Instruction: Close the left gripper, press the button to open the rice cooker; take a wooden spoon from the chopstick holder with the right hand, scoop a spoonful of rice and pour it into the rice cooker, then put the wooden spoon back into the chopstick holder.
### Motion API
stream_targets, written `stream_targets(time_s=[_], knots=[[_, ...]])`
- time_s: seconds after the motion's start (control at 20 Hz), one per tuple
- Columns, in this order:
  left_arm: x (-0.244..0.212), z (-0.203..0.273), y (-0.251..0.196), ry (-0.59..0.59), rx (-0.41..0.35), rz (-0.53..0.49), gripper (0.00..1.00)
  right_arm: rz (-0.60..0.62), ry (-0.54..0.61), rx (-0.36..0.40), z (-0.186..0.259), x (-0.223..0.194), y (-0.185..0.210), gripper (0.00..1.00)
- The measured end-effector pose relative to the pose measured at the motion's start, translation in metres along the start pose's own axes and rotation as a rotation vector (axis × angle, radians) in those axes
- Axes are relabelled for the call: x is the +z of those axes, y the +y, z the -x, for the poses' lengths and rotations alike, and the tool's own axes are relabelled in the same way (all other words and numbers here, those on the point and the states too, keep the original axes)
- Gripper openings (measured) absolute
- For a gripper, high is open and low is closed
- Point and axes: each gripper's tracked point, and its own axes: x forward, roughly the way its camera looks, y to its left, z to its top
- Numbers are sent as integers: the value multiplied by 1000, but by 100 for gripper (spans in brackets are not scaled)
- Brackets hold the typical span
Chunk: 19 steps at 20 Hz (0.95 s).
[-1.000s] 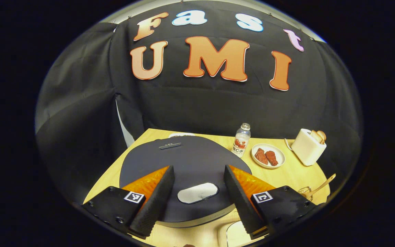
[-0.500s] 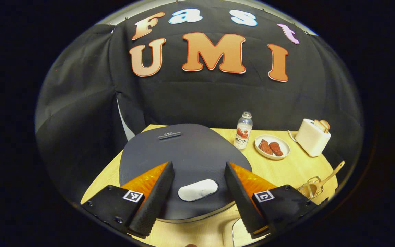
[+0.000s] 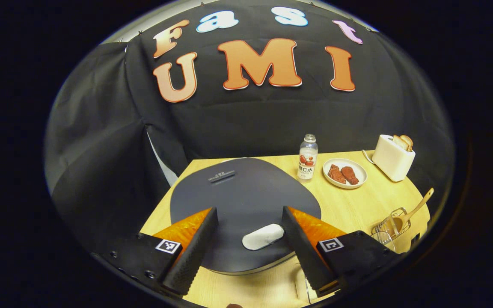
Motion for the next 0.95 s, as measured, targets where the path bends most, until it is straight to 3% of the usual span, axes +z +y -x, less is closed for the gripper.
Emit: stream_targets(time_s=[0.35, 0.55, 0.95], knots=[[132, 83, 51, -219, 69, 45, 100, 17, -59, -35, 0, 34, -16, 95], [187, 139, 70, -354, 59, 104, 100, 38, -105, -77, 3, 55, -32, 95], [207, 195, 93, -473, 84, 131, 100, 37, -173, -136, 18, 70, -53, 95]])
